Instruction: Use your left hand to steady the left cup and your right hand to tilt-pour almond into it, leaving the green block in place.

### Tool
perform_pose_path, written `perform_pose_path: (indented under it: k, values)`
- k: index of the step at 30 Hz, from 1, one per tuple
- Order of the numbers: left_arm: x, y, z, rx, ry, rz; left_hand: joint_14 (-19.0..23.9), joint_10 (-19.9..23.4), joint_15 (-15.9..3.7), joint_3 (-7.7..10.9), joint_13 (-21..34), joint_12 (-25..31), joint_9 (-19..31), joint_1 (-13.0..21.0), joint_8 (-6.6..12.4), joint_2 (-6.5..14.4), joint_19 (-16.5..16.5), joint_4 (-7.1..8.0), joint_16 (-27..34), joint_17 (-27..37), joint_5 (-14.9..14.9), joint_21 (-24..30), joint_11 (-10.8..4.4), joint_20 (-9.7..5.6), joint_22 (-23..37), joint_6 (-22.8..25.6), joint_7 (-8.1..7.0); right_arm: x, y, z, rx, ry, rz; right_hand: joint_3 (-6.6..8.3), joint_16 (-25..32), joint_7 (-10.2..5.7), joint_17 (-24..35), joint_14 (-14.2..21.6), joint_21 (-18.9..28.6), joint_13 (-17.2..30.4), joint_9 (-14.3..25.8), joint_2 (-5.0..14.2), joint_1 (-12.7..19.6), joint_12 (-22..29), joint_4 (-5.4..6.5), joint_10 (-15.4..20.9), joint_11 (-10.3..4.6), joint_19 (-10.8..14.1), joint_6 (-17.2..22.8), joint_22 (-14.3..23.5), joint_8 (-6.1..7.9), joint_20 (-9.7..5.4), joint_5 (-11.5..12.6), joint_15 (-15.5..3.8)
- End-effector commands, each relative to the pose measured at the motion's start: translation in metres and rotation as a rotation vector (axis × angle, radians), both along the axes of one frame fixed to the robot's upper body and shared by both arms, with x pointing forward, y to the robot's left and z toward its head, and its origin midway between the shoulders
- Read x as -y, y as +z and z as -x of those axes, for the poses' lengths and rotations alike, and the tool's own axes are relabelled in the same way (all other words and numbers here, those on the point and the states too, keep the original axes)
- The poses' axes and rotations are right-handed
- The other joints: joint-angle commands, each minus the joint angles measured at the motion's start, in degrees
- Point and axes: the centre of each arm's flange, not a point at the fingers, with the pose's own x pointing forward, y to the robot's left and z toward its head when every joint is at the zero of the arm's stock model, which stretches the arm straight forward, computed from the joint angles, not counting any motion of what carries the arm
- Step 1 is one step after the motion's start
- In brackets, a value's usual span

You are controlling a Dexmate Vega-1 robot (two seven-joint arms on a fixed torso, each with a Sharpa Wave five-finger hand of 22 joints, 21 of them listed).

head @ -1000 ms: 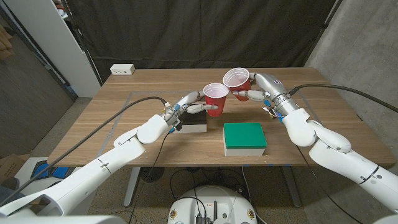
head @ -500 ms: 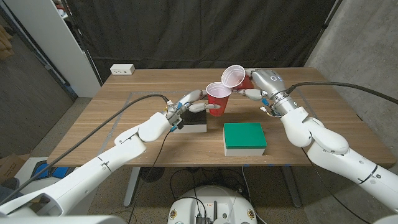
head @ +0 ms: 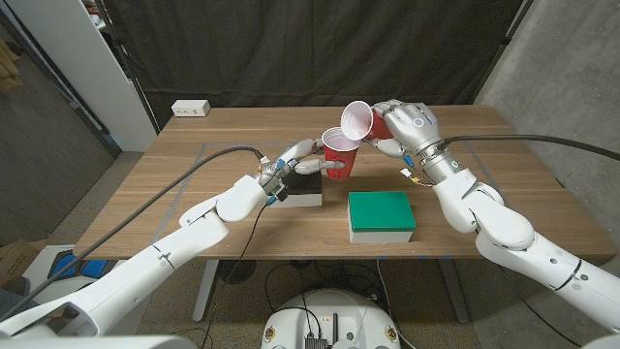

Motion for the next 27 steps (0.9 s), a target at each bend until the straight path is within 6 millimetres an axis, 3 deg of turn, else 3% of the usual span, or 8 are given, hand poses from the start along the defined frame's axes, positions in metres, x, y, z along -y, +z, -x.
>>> perform_pose_path:
  k: [1, 12, 17, 27]
  values:
    - [-0.003, -0.001, 0.002, 0.002, -0.015, 0.026, 0.6, 0.5, -2.62, 0.37, 0.3, 0.2, 0.1, 0.0, 0.31, 0.4, 0.4, 0.04, -0.1, 0.0, 0.2, 0.4, -0.04, -0.19, 0.2, 0.6, 0.07, -0.009, 0.006, 0.012, 0.168, -0.109, 0.14, 0.2, 0.6, -0.73, 0.1, 0.4, 0.4, 0.2, 0.1, 0.11, 1.0, 0.0, -0.3, 0.1, -0.75, 0.2, 0.0, 0.2, 0.11, -0.72, 0.4, -4.33]
    - [-0.007, 0.0, 0.002, -0.012, -0.019, 0.025, 0.7, 0.5, -2.55, 0.44, 0.3, 0.1, 0.1, -0.1, 0.27, 0.4, 0.5, 0.05, -0.2, 0.0, 0.2, 0.4, -0.01, -0.15, 0.2, 0.6, 0.16, -0.011, 0.017, 0.016, 0.275, -0.183, 0.246, 0.44, 0.4, -2.25, 0.3, -0.6, 0.2, 0.2, 0.0, 0.29, 2.7, -0.8, -0.63, -0.9, -2.24, -0.2, -1.3, 0.2, -0.49, -1.81, 0.6, -5.62]
    - [-0.008, 0.002, 0.003, -0.01, -0.02, 0.025, 0.7, 0.5, -2.48, 0.48, 0.3, 0.1, 0.1, -0.1, 0.27, 0.4, 0.5, 0.06, -0.2, 0.0, 0.2, 0.4, -0.03, -0.14, 0.2, 0.7, 0.2, -0.013, 0.023, 0.017, 0.329, -0.225, 0.286, 0.74, 0.2, -3.67, 0.2, -0.3, 0.2, 0.2, 0.0, 0.49, 3.3, -1.1, -0.65, -1.2, -3.14, 0.0, -1.5, 0.2, -0.6, -2.48, 0.8, -6.59]
    - [-0.01, 0.004, 0.002, -0.013, -0.035, 0.03, 0.8, 0.6, -2.63, 0.55, 0.3, 0.1, 0.1, -0.2, 0.25, 0.4, 0.6, 0.04, -0.2, 0.0, 0.2, 0.4, -0.05, -0.14, 0.2, 0.7, 0.15, -0.021, 0.027, 0.019, 0.464, -0.306, 0.344, 2.42, -0.8, -4.27, -0.2, -0.7, 0.0, 0.2, -0.1, 2.13, 5.8, -1.9, -0.94, -2.3, -4.03, -0.4, -2.6, 0.2, -1.03, -3.4, 1.1, -7.66]
